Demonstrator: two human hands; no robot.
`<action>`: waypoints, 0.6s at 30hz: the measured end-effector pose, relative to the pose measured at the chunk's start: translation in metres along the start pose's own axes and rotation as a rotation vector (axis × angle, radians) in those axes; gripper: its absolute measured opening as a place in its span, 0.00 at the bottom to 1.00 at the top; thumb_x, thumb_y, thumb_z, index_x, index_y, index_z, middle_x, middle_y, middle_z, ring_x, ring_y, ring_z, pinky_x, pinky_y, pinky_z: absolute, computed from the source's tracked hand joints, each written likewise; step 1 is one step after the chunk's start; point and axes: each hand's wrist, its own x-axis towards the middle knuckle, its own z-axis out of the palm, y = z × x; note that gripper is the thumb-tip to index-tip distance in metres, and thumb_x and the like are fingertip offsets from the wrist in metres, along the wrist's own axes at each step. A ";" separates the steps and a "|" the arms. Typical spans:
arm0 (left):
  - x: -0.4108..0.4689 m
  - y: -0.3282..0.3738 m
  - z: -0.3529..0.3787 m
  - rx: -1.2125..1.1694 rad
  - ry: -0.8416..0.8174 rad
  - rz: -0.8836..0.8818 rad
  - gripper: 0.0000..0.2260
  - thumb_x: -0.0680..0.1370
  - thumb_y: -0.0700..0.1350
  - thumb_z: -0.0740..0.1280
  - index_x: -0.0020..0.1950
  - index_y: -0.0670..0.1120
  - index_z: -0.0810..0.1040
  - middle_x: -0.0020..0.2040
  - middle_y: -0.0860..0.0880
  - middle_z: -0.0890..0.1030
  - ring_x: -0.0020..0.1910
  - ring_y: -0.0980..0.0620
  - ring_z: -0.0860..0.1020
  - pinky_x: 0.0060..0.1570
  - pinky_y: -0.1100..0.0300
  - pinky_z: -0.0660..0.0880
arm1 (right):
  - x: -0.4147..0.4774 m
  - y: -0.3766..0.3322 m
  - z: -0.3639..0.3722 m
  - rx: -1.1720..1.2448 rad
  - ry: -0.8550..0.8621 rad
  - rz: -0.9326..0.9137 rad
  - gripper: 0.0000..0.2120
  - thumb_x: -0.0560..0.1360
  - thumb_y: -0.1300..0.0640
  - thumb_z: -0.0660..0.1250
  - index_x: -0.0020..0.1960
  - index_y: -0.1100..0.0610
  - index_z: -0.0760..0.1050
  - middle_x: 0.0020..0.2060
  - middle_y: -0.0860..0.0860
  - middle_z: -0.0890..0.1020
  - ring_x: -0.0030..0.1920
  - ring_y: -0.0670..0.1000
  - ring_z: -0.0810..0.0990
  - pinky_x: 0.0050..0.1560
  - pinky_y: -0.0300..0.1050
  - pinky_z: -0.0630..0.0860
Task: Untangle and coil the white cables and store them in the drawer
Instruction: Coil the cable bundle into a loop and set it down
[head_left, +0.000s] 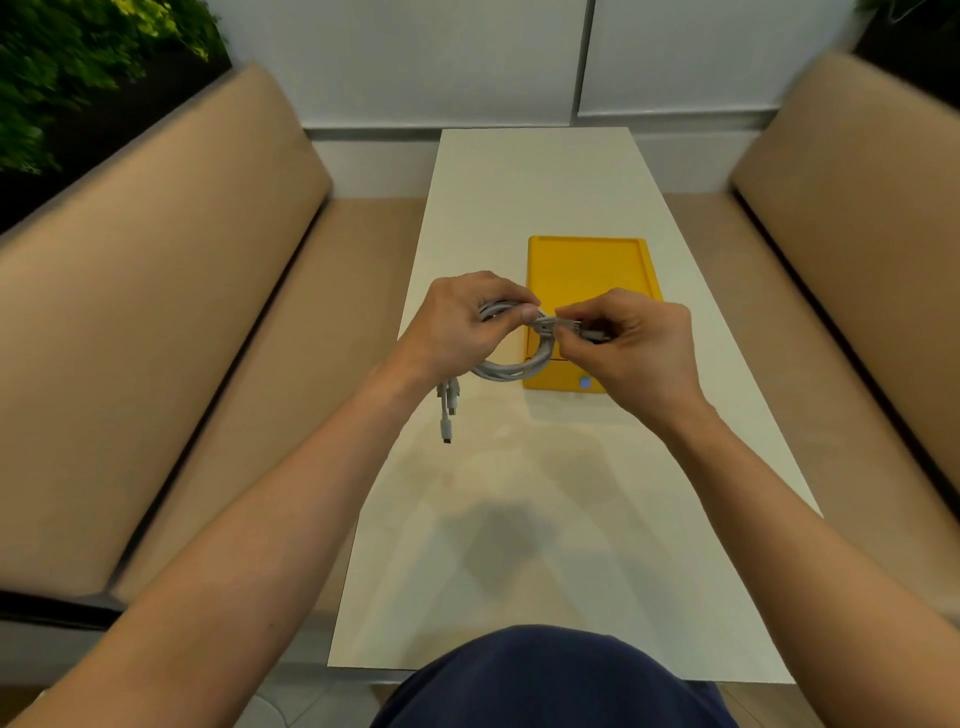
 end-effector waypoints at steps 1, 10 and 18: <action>0.000 -0.001 0.000 0.009 0.003 0.020 0.06 0.80 0.47 0.73 0.55 0.47 0.87 0.49 0.52 0.86 0.49 0.56 0.83 0.50 0.63 0.77 | 0.001 0.001 -0.001 0.016 0.004 0.020 0.08 0.73 0.59 0.78 0.52 0.57 0.87 0.41 0.50 0.86 0.40 0.46 0.84 0.41 0.45 0.82; 0.000 0.002 0.002 -0.272 0.092 -0.292 0.05 0.79 0.48 0.74 0.53 0.51 0.88 0.48 0.56 0.86 0.29 0.51 0.79 0.33 0.54 0.80 | -0.010 0.013 0.002 -0.227 -0.011 -0.334 0.08 0.75 0.63 0.76 0.54 0.61 0.86 0.41 0.55 0.83 0.36 0.53 0.80 0.33 0.50 0.79; 0.005 0.015 0.012 -0.106 0.218 -0.137 0.05 0.79 0.45 0.73 0.53 0.46 0.87 0.46 0.50 0.85 0.37 0.57 0.82 0.39 0.62 0.79 | -0.012 0.006 0.029 -0.126 -0.169 0.011 0.11 0.76 0.54 0.74 0.55 0.58 0.80 0.49 0.51 0.76 0.46 0.51 0.78 0.46 0.51 0.80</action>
